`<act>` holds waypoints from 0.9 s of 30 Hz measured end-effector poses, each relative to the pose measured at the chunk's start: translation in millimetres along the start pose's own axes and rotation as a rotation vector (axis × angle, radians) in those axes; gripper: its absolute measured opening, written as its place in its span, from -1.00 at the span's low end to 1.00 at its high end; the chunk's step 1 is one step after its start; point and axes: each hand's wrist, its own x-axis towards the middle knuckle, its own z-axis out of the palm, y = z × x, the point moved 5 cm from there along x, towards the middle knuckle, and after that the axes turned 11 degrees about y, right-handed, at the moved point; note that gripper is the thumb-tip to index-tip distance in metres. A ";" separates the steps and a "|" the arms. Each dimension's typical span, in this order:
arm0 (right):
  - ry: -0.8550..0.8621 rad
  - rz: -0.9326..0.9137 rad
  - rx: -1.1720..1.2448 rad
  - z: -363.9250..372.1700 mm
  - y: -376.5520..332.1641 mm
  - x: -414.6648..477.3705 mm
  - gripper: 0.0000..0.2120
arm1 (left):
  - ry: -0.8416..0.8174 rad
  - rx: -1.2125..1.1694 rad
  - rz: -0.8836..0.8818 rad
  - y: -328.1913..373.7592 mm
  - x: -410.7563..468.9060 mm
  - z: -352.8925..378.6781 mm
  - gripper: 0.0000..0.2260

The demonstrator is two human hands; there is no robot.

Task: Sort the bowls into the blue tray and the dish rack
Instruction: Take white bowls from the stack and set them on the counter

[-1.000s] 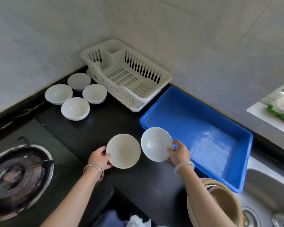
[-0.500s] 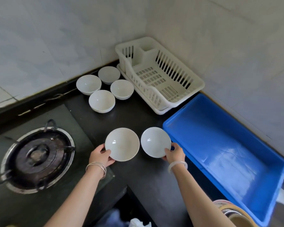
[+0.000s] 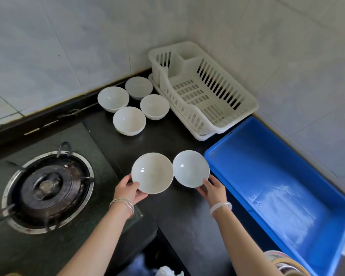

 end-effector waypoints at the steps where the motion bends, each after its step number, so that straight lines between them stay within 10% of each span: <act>1: 0.002 0.003 -0.001 3.9 -1.9 1.8 -0.63 | 0.005 -0.008 -0.001 0.9 1.4 0.4 -0.60; 27: -0.149 -0.041 0.148 137.2 -65.5 46.5 -0.62 | 0.041 -0.266 -0.022 55.2 52.3 24.0 -0.61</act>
